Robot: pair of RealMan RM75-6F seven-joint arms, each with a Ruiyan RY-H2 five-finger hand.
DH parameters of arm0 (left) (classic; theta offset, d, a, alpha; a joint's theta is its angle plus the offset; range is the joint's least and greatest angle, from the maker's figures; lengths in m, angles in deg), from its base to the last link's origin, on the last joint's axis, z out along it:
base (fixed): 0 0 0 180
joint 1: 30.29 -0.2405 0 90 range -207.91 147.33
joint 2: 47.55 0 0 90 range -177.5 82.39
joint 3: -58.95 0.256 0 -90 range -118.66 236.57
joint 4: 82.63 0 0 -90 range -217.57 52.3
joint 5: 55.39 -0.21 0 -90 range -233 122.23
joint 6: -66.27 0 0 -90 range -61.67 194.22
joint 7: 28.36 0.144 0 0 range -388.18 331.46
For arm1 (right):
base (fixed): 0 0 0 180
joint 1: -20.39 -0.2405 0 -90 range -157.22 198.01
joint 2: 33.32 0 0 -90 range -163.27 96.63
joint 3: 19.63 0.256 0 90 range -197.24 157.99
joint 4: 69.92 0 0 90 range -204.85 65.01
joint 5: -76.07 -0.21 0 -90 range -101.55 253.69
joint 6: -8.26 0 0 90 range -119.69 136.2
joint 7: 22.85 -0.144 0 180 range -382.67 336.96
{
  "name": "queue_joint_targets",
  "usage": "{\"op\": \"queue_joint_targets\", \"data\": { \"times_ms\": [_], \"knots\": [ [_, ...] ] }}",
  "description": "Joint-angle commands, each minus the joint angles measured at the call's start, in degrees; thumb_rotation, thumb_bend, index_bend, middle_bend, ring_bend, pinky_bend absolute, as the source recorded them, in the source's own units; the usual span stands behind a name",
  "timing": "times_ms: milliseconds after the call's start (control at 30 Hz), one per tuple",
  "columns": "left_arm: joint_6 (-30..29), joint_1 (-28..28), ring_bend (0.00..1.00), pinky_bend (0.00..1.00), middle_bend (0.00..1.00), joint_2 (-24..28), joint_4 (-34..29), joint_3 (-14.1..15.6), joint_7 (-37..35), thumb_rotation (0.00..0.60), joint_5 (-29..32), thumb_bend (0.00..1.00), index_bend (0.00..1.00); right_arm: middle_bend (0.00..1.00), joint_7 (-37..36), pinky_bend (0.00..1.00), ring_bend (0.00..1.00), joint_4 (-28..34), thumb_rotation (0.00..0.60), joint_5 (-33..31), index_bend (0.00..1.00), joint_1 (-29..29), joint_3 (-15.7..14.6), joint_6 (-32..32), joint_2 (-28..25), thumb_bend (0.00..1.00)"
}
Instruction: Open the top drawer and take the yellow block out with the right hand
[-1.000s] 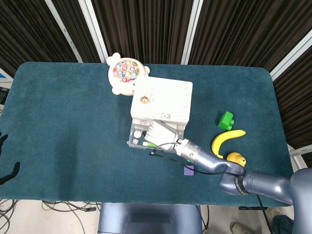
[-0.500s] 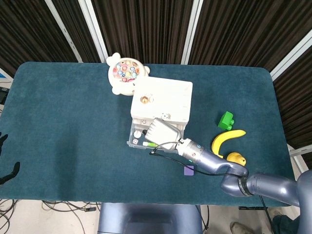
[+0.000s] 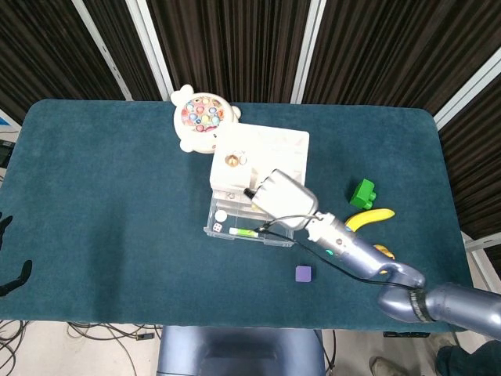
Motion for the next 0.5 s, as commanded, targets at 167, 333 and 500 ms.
{"op": "queue_joint_targets", "data": {
  "times_ms": [167,333,500],
  "knots": [
    [-0.2,-0.1,0.0,0.0,0.0,-0.1,-0.2,0.0,0.3,0.6,-0.2,0.36,0.04,0.97,-4.1,1.0,1.0,2.4,0.6,-0.3,0.56,4.7,0.8,-4.2,-7.8,0.25],
    [-0.6,-0.1,0.0,0.0,0.0,-0.1,-0.6,0.0,0.6,0.6,-0.3,0.36,0.04,0.97,-6.0,1.0,1.0,1.7,0.6,0.2,0.56,7.7,-0.8,-5.0,-11.5,0.25],
    [-0.6,-0.1,0.0,0.0,0.0,-0.3,-0.7,0.0,1.0,0.6,-0.3,0.36,0.04,0.97,-6.6,1.0,1.0,-0.1,0.6,0.7,0.56,10.2,-3.8,-3.4,-13.3,0.25]
  ]
}}
